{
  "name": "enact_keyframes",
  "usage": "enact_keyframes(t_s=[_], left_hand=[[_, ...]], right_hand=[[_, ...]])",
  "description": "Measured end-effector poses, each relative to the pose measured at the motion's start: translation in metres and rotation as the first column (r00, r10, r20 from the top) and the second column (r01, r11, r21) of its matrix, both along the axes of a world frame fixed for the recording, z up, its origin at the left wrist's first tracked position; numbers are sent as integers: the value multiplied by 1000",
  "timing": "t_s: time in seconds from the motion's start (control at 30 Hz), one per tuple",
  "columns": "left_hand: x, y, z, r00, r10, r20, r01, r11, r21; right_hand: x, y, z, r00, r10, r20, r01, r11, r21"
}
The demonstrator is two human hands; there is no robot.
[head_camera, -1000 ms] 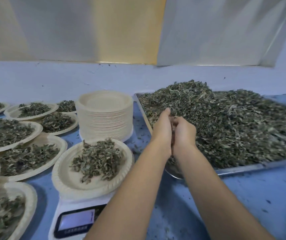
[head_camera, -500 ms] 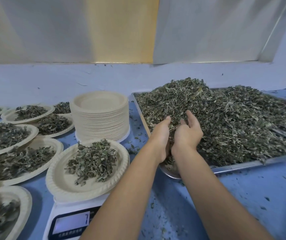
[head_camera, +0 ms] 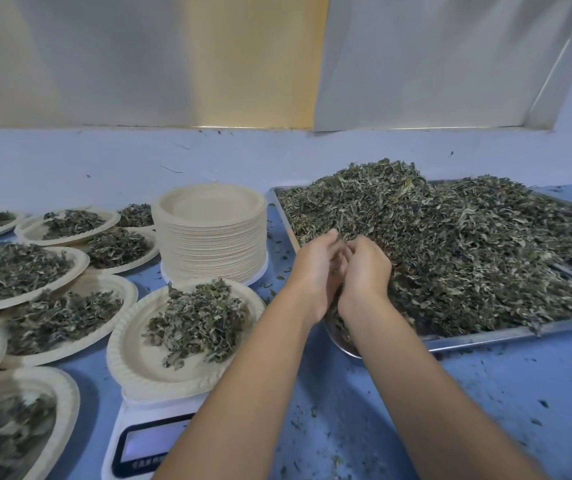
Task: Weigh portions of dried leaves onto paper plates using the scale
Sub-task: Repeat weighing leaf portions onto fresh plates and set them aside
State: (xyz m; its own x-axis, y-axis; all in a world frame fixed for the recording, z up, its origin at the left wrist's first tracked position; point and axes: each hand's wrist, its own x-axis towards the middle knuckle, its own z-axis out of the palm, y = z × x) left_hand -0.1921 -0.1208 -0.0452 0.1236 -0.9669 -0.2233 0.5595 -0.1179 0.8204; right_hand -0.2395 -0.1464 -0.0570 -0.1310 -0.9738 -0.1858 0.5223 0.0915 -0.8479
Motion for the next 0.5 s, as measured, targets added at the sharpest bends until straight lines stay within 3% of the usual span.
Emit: enact_keyframes(t_s=[0.1, 0.3, 0.5], left_hand=[[6, 10, 7, 986, 23, 163, -18, 999, -32], [37, 47, 23, 877, 224, 425, -141, 966, -217], [95, 89, 29, 767, 416, 489, -282, 903, -325]], right_hand=[[7, 7, 4, 997, 35, 65, -30, 997, -77], [24, 31, 16, 963, 214, 163, -175, 959, -221], [50, 51, 19, 962, 274, -8, -270, 939, -212]])
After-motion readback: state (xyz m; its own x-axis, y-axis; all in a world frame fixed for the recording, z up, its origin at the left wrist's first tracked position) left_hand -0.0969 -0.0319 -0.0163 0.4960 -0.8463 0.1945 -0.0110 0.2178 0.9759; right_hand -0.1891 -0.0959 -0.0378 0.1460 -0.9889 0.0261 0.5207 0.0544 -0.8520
